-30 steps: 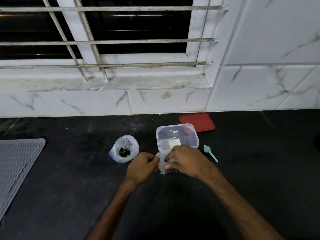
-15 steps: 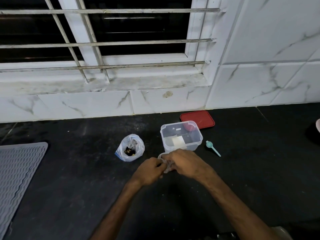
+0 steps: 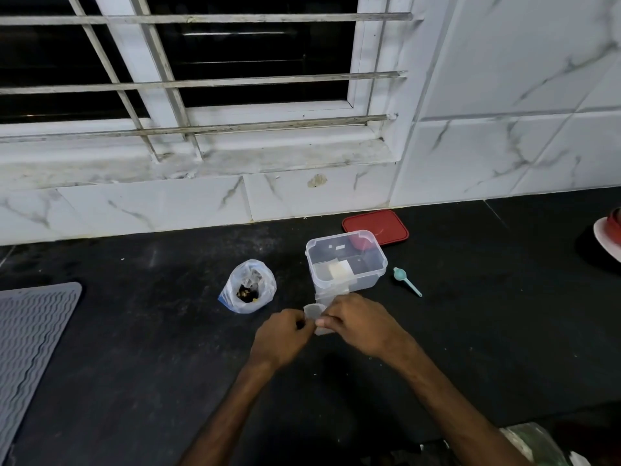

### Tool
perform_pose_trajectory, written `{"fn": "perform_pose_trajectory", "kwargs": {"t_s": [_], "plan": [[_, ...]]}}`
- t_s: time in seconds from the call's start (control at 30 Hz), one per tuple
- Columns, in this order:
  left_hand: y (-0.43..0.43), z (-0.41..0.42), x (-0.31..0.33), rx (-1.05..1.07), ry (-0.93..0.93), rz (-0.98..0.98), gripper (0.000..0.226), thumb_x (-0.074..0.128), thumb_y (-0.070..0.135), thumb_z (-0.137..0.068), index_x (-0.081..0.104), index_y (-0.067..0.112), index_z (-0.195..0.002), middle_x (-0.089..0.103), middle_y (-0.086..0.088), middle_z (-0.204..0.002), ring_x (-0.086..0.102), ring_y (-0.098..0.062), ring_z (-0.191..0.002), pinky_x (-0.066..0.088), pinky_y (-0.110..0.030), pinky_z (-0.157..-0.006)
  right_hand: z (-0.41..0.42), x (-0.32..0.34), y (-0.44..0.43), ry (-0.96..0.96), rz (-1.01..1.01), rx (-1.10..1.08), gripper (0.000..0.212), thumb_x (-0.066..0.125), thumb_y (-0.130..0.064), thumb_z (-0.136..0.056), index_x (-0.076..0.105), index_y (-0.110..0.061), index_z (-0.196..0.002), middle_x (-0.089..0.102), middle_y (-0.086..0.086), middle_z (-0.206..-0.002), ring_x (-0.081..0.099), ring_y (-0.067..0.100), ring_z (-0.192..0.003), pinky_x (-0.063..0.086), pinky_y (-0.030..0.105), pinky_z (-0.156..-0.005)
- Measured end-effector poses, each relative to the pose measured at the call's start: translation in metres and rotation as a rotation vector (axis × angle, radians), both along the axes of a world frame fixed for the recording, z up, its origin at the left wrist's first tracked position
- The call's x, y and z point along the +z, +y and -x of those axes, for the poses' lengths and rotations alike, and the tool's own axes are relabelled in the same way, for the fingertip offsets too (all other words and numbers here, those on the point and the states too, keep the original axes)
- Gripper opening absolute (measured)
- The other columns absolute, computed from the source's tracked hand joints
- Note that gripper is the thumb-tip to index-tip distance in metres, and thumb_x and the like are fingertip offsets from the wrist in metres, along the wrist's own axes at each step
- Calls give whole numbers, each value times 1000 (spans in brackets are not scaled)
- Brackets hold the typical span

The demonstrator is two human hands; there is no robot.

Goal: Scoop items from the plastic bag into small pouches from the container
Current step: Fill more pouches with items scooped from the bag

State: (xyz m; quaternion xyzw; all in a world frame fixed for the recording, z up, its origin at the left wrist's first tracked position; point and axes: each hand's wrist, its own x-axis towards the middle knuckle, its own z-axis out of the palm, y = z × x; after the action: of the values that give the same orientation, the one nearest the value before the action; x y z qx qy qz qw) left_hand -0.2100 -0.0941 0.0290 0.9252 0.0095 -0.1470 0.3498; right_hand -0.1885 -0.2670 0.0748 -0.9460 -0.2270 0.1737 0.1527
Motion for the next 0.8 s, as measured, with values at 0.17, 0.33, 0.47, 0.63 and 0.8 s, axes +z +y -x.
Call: {"fn": "perform_pose_trajectory", "kwargs": {"t_s": [0.17, 0.33, 0.47, 0.63, 0.8], "plan": [[-13, 2, -1, -34, 27, 52, 34, 53, 37, -95, 65, 14, -74, 62, 1, -68, 53, -8, -57, 41, -27, -59, 5, -6, 8, -127, 114, -177, 28, 53, -41, -94, 68, -27, -114, 47, 0, -122, 43, 21, -116, 45, 39, -92], [-28, -2, 6, -23, -2, 5, 31, 53, 39, -96, 66, 20, -74, 63, 4, -70, 56, -5, -61, 40, -22, -58, -3, -4, 13, -183, 288, -236, 33, 63, -46, -85, 68, -23, -109, 45, 0, -134, 40, 24, -121, 36, 47, -92], [-24, 0, 9, -68, 1, 131, 35, 46, 40, -100, 62, 22, -75, 64, 4, -72, 54, -3, -61, 40, -23, -60, -9, -3, 9, -172, 197, -234, 24, 67, -42, -82, 70, -26, -100, 62, -4, -113, 51, 21, -112, 34, 43, -93], [-12, 10, -5, -27, -41, 212, 19, 62, 53, -88, 56, 34, -90, 63, 13, -87, 57, 3, -77, 47, -21, -69, -10, -3, -1, -139, 369, -121, 47, 66, -50, -84, 60, -24, -124, 27, 4, -158, 23, 31, -143, 31, 56, -102], [-29, 10, -26, 30, -182, 87, 100, 82, 56, -59, 36, 25, -141, 42, 13, -142, 40, -5, -128, 41, -28, -105, -8, 3, 6, -211, 312, -64, 29, 60, -31, -89, 65, -25, -117, 52, -1, -138, 43, 24, -126, 34, 49, -97]]}}
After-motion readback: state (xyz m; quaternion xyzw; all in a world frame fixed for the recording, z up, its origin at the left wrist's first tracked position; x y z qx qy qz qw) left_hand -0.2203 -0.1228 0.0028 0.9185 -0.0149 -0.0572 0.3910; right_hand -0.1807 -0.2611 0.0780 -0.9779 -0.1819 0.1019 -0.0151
